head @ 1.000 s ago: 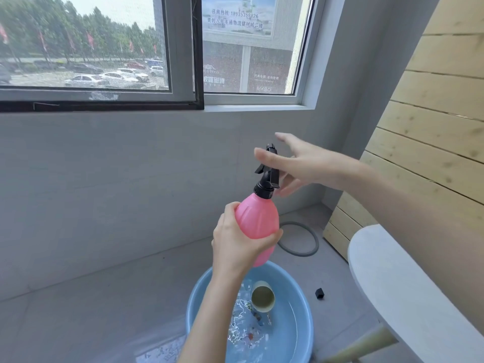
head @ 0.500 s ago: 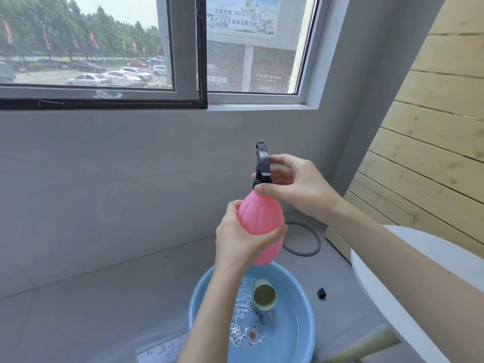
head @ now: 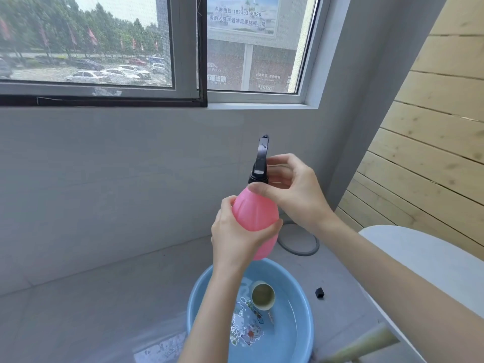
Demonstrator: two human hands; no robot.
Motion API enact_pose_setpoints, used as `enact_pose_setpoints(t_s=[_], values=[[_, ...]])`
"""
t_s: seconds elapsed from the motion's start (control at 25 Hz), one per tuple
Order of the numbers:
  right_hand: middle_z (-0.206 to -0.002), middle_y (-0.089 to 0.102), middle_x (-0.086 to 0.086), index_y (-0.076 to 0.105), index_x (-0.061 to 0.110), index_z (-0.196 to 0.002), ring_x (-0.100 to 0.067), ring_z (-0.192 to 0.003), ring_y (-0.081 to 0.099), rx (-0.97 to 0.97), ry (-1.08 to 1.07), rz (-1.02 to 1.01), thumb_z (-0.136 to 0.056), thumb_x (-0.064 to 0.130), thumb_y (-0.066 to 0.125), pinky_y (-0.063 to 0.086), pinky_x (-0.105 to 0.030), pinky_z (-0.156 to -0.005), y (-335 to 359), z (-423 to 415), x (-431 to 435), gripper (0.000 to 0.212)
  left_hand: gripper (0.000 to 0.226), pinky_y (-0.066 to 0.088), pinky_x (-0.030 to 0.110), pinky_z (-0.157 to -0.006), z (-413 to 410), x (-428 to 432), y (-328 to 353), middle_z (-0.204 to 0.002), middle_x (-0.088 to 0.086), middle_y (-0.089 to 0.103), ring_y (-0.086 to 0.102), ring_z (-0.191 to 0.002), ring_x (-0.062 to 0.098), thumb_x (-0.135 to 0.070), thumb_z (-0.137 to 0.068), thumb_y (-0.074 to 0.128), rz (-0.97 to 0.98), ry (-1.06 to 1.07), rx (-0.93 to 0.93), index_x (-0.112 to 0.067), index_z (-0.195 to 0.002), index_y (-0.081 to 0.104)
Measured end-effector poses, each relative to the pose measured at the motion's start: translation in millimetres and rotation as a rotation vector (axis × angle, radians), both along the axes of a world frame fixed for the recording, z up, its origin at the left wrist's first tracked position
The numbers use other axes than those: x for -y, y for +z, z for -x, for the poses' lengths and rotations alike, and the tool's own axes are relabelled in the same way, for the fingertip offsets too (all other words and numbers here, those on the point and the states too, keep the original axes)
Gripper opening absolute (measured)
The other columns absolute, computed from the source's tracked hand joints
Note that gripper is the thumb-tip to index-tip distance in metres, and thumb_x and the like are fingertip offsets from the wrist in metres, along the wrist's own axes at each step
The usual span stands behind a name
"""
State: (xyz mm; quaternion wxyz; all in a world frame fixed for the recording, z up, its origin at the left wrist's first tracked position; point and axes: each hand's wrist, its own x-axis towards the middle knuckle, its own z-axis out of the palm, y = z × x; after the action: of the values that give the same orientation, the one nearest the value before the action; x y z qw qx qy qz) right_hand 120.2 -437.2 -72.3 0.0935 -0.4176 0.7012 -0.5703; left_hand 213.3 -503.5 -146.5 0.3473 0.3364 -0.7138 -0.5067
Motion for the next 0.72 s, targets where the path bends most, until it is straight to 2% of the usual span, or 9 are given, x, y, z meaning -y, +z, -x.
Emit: enact_pose_setpoints(t_s=[0.16,0.32,0.48,0.6,0.68,0.72], values=[[-0.088,0.058,0.007,0.041,0.021,-0.101,0.006,-0.075,0.058,-0.027,-0.172,0.117,-0.063,0.016,0.088,0.046,-0.009,-0.072,-10,-19,10,0.061,0.075,0.050,0.040,-0.087,0,0,0,-0.107,-0.012,0.055,0.054,-0.101,0.013,-0.049,-0.053,0.086,0.011,0.023,-0.003,-0.036,-0.112,0.042],[-0.090,0.062,0.008,0.038,0.019,-0.105,0.002,-0.079,0.061,-0.094,-0.218,0.148,-0.066,0.024,0.087,0.047,-0.012,-0.075,-14,-32,12,0.063,0.074,0.049,0.042,-0.089,0,1,-1,-0.108,-0.009,0.055,0.054,-0.102,0.016,-0.043,-0.054,0.087,-0.019,0.031,-0.022,-0.034,-0.113,0.042],[-0.094,0.073,0.008,0.047,0.020,-0.107,0.002,-0.085,0.067,-0.211,-0.169,0.120,-0.081,0.022,0.076,0.052,-0.017,-0.081,-14,-34,-5,0.039,0.074,0.050,0.041,-0.087,-2,7,-2,-0.107,-0.011,0.056,0.055,-0.101,0.014,-0.047,-0.053,0.086,-0.018,0.044,-0.039,-0.035,-0.111,0.043],[-0.070,0.073,0.007,0.057,0.017,-0.092,-0.007,-0.066,0.070,-0.223,-0.167,0.150,-0.088,0.021,0.068,0.057,-0.031,-0.069,-11,-27,-22,0.012,0.075,0.050,0.040,-0.088,-4,7,-4,-0.107,-0.014,0.056,0.054,-0.103,0.012,-0.055,-0.052,0.084,-0.014,0.060,-0.026,-0.036,-0.112,0.044],[-0.059,0.066,0.004,0.058,0.017,-0.084,-0.013,-0.055,0.063,-0.294,-0.295,0.234,-0.087,0.025,0.069,0.052,-0.032,-0.060,-7,-22,-31,0.014,0.074,0.049,0.040,-0.089,-5,7,-3,-0.107,-0.014,0.055,0.052,-0.102,0.012,-0.054,-0.053,0.084,-0.020,0.063,-0.021,-0.035,-0.112,0.044],[-0.064,0.063,0.005,0.059,0.018,-0.086,-0.013,-0.058,0.059,-0.344,-0.365,0.233,-0.085,0.029,0.071,0.049,-0.029,-0.062,-4,-16,-34,0.017,0.073,0.048,0.039,-0.090,-5,8,-3,-0.107,-0.014,0.055,0.051,-0.102,0.012,-0.054,-0.054,0.084,-0.025,0.061,-0.018,-0.036,-0.112,0.044]])
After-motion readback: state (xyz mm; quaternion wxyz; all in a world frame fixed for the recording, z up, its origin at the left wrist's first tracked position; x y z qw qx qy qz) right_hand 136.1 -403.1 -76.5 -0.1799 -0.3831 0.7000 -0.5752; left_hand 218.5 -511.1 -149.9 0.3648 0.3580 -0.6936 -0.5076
